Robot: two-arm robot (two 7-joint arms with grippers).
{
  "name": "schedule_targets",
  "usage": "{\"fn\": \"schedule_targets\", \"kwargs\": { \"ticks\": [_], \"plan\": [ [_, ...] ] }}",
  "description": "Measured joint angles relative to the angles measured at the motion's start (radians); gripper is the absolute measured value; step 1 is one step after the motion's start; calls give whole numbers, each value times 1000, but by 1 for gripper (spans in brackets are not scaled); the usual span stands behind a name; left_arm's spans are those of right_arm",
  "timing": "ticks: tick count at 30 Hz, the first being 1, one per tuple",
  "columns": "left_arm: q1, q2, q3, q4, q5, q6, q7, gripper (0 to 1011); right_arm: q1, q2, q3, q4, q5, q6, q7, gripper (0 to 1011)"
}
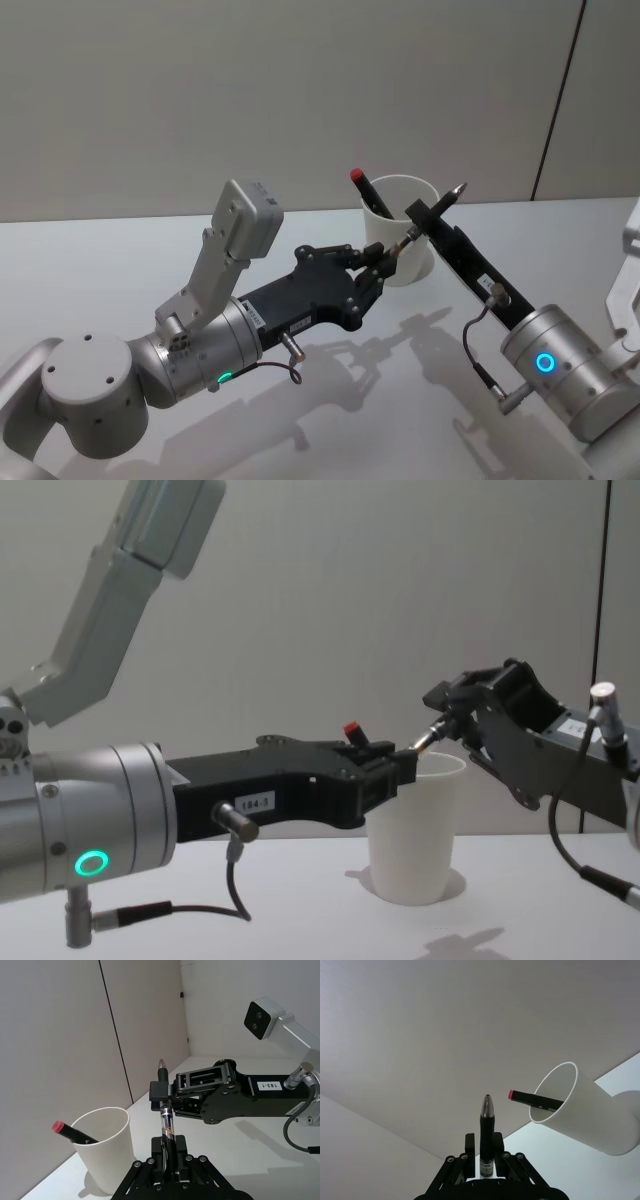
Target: Place the pen into the pen holder.
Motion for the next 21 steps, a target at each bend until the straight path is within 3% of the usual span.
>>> {"fn": "schedule_targets", "kwargs": {
  "ticks": [4, 15, 21],
  "plan": [
    [0, 0, 0, 0, 0, 0, 0, 161, 0, 0, 0, 0, 0, -1, 0, 126],
    [0, 0, 0, 0, 0, 0, 0, 182, 0, 0, 0, 0, 0, -2, 1, 123],
    [0, 0, 0, 0, 0, 0, 0, 364, 0, 0, 0, 0, 0, -2, 1, 123]
  ]
}}
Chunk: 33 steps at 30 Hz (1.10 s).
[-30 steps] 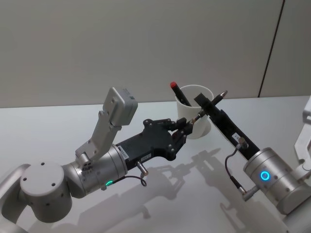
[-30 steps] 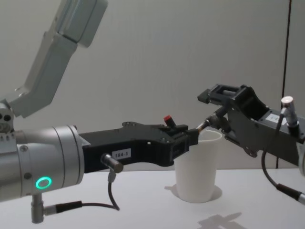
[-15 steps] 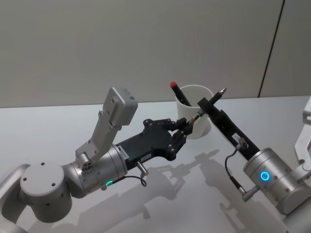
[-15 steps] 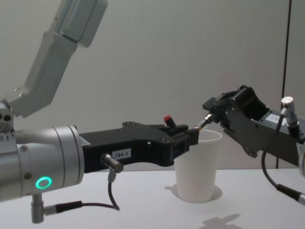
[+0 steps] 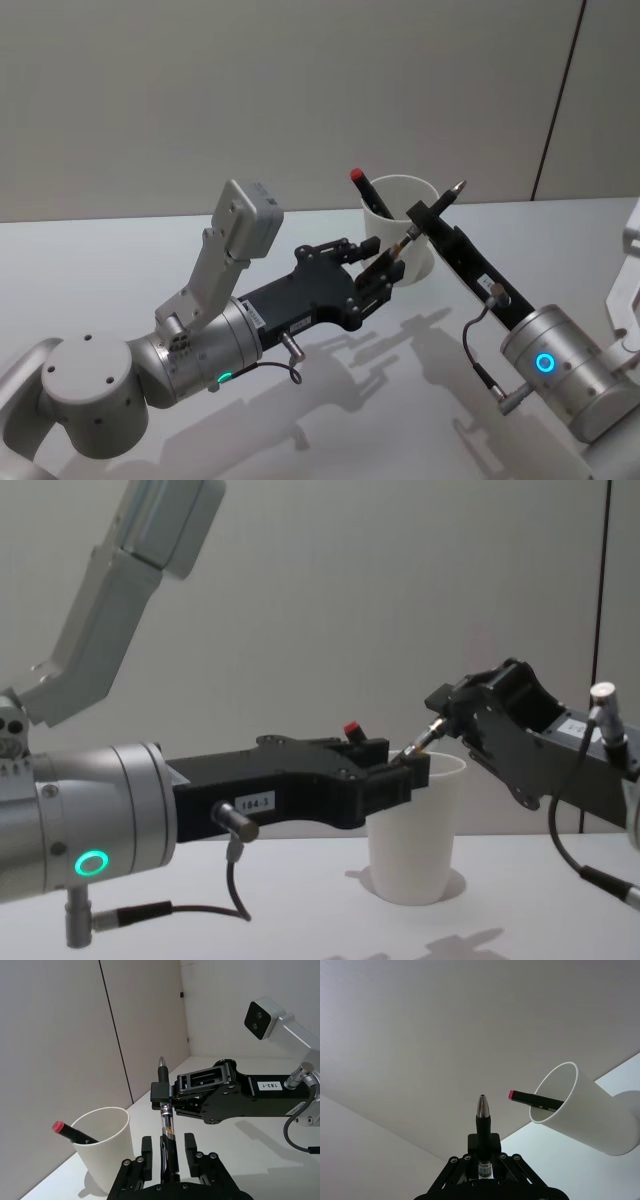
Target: Place the pen into the pen holder.
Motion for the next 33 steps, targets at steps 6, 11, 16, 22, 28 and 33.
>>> {"fn": "schedule_targets", "kwargs": {
  "ticks": [6, 11, 16, 22, 28, 33],
  "plan": [
    [0, 0, 0, 0, 0, 0, 0, 561, 0, 0, 0, 0, 0, 0, 0, 123],
    [0, 0, 0, 0, 0, 0, 0, 704, 0, 0, 0, 0, 0, 0, 0, 123],
    [0, 0, 0, 0, 0, 0, 0, 849, 0, 1, 0, 0, 0, 0, 0, 123],
    [0, 0, 0, 0, 0, 0, 0, 1001, 2, 13, 9, 1, -3, -12, 9, 123],
    [0, 0, 0, 0, 0, 0, 0, 1001, 16, 34, 29, 10, -14, -28, 25, 123],
    [0, 0, 0, 0, 0, 0, 0, 1001, 42, 51, 47, 31, -35, -37, 46, 123]
  ]
}}
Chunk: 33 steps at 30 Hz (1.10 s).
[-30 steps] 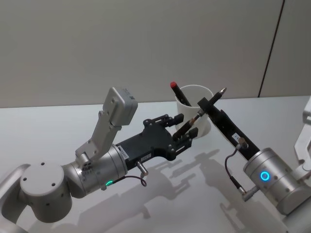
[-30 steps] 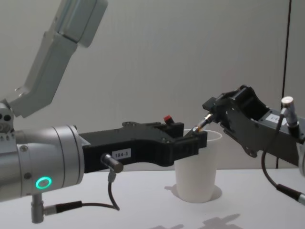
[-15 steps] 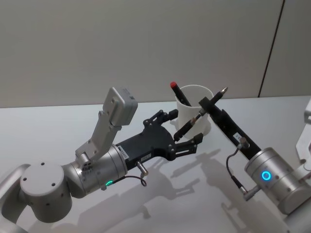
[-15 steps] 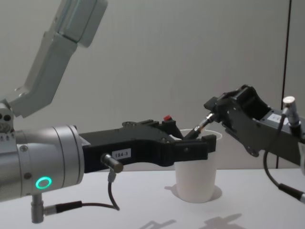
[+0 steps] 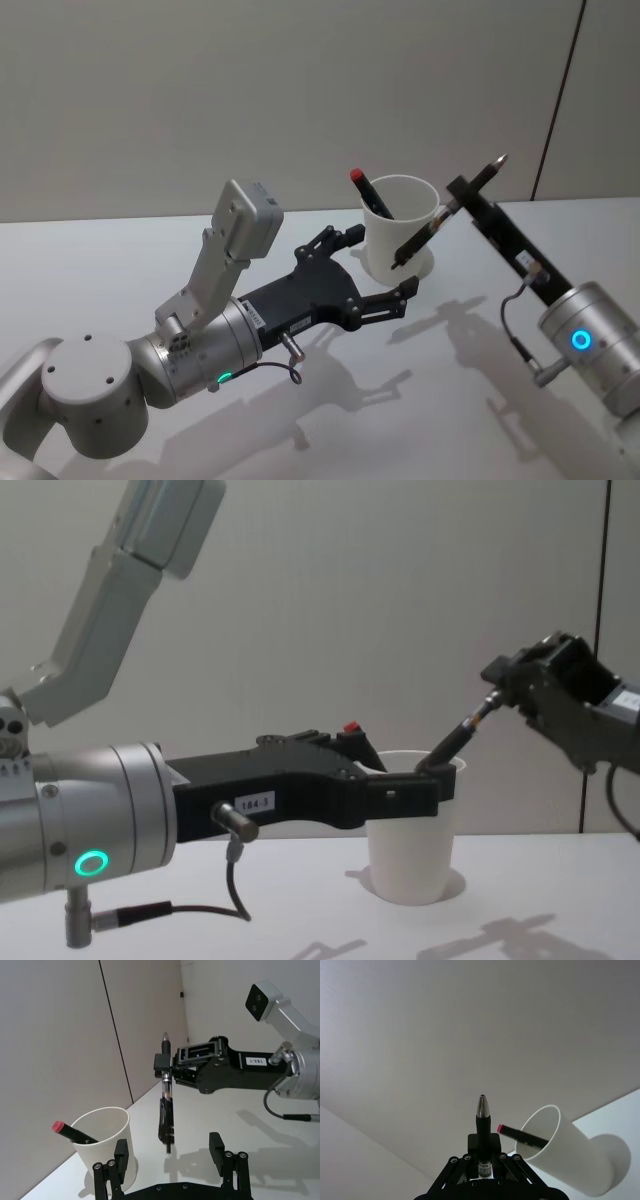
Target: Place the pen into the pen holder.
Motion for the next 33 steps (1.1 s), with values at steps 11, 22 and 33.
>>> {"fn": "schedule_targets", "kwargs": {
  "ticks": [11, 22, 33],
  "plan": [
    [0, 0, 0, 0, 0, 0, 0, 1001, 80, 14, 23, 76, -98, -3, 61, 123],
    [0, 0, 0, 0, 0, 0, 0, 1000, 214, -8, 25, 226, -248, -19, 162, 123],
    [0, 0, 0, 0, 0, 0, 0, 1001, 356, -55, 8, 405, -366, -51, 266, 123]
  ]
}}
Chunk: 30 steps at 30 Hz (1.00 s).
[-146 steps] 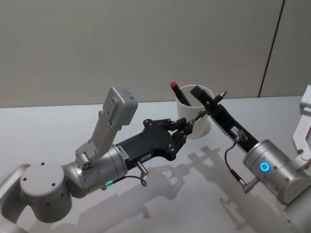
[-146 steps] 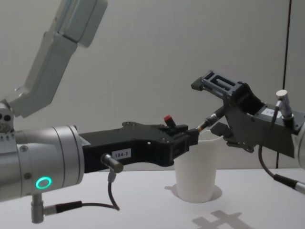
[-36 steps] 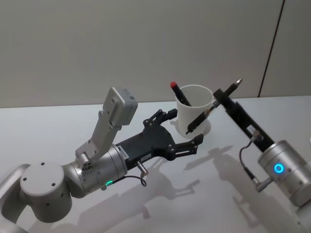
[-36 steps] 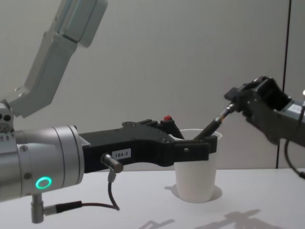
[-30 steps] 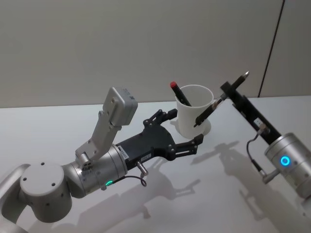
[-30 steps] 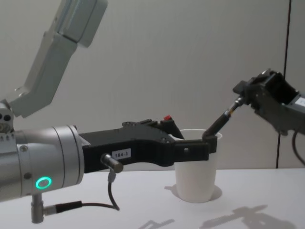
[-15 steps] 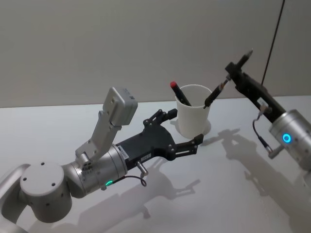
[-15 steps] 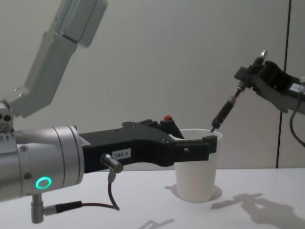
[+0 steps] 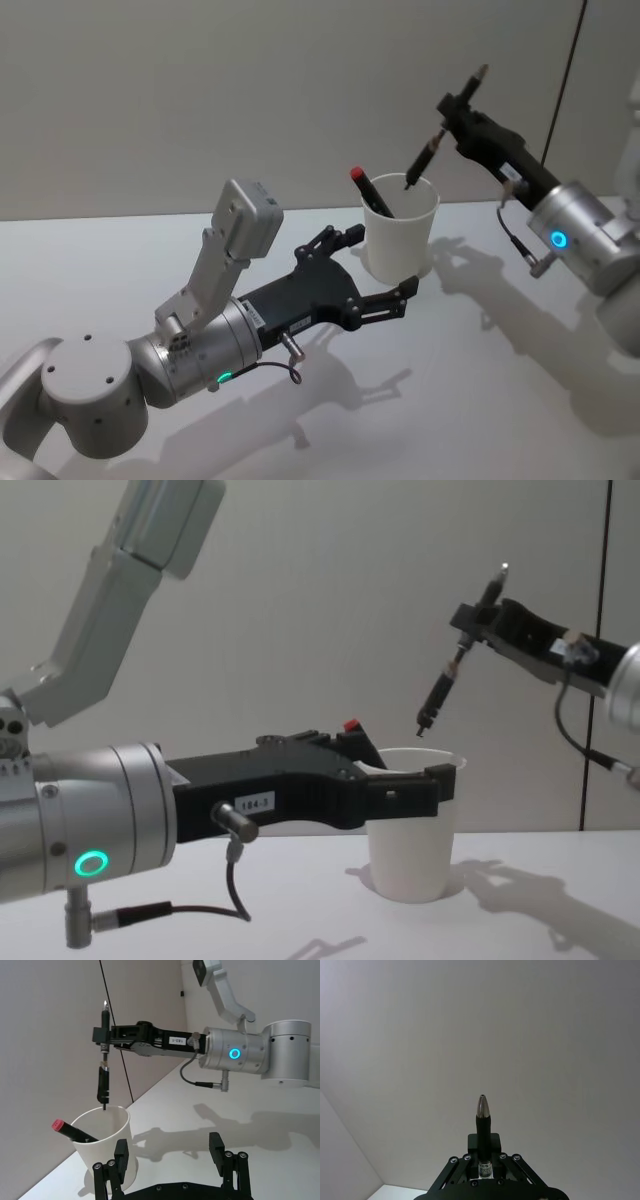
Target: Place the pen into the pen holder.
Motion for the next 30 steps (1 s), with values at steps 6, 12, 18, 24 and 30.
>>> {"fn": "schedule_targets", "kwargs": {
  "ticks": [6, 12, 18, 24, 30],
  "plan": [
    [0, 0, 0, 0, 0, 0, 0, 1001, 47, -17, -10, 62, -51, -11, 45, 123],
    [0, 0, 0, 0, 0, 0, 0, 1001, 77, -26, -18, 102, -99, -15, 80, 123],
    [0, 0, 0, 0, 0, 0, 0, 1001, 92, -28, -27, 122, -155, -16, 114, 123],
    [0, 0, 0, 0, 0, 0, 0, 1001, 93, -21, -33, 124, -207, -21, 135, 123],
    [0, 0, 0, 0, 0, 0, 0, 1001, 78, -8, -38, 107, -255, -39, 141, 123]
  ]
}}
